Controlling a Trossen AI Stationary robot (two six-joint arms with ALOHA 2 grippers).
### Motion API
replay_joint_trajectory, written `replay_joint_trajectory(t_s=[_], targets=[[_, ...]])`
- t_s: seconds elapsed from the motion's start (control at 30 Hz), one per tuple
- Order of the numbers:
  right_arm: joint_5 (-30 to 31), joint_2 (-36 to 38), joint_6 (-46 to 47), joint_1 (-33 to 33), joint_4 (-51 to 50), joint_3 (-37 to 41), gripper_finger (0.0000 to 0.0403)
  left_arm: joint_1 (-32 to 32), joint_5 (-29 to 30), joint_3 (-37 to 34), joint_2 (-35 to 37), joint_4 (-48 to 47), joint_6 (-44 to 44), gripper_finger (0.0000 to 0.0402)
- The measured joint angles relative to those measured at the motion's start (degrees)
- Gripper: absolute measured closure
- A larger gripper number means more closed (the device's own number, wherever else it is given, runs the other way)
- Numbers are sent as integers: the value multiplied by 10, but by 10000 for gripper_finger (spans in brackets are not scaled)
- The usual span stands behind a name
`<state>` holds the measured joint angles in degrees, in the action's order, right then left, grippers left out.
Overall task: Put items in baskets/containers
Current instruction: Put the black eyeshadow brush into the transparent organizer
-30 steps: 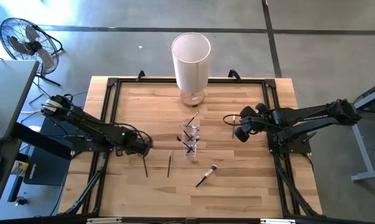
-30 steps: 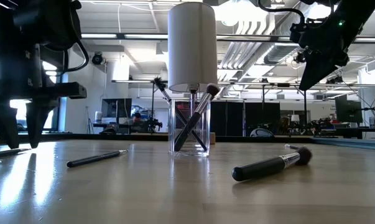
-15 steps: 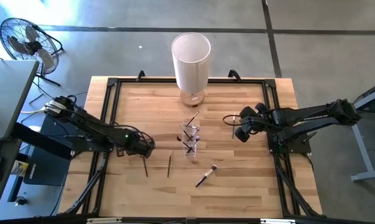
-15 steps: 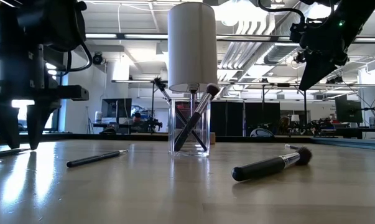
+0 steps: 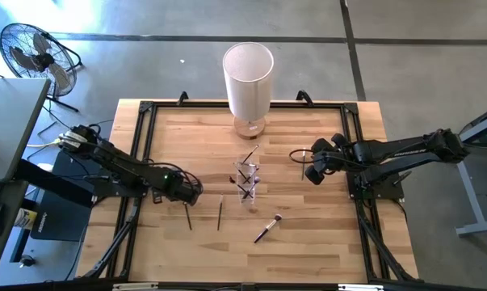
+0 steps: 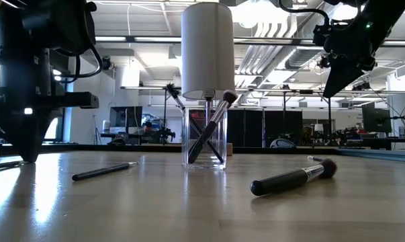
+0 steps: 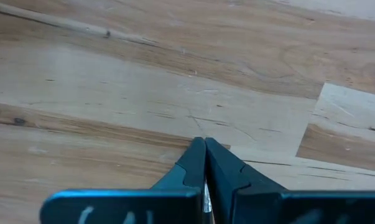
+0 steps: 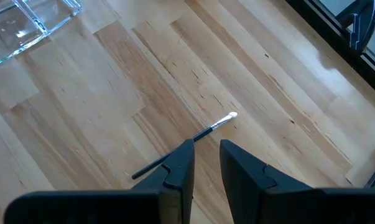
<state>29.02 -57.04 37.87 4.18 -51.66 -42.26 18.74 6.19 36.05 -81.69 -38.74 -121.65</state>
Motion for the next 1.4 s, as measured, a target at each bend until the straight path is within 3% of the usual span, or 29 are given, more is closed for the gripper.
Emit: replay_joint_trajectory(t_s=[0.17, 0.43, 0.57, 0.97, 1.13, 1.3, 1.4], targets=[[0, 0, 5, 0, 0, 0, 332, 0, -1, 1, 0, 1, 73, 400], [0, 0, 6, 0, 1, 0, 332, -1, 16, 58, 5, 35, 336, 401], [5, 0, 6, 0, 5, 0, 332, -5, 61, 90, 4, 66, 474, 401], [-5, 0, 20, 0, 5, 0, 331, -12, 308, 235, 32, 65, 727, 401], [-7, 0, 28, 0, 8, 0, 331, -53, 357, 249, 73, 76, 802, 401], [-5, 0, 42, 0, 10, 0, 332, -102, 359, 250, 119, 141, 934, 401], [-1, 0, 56, 0, 14, 0, 332, -148, 305, 252, 121, 208, 1015, 401]])
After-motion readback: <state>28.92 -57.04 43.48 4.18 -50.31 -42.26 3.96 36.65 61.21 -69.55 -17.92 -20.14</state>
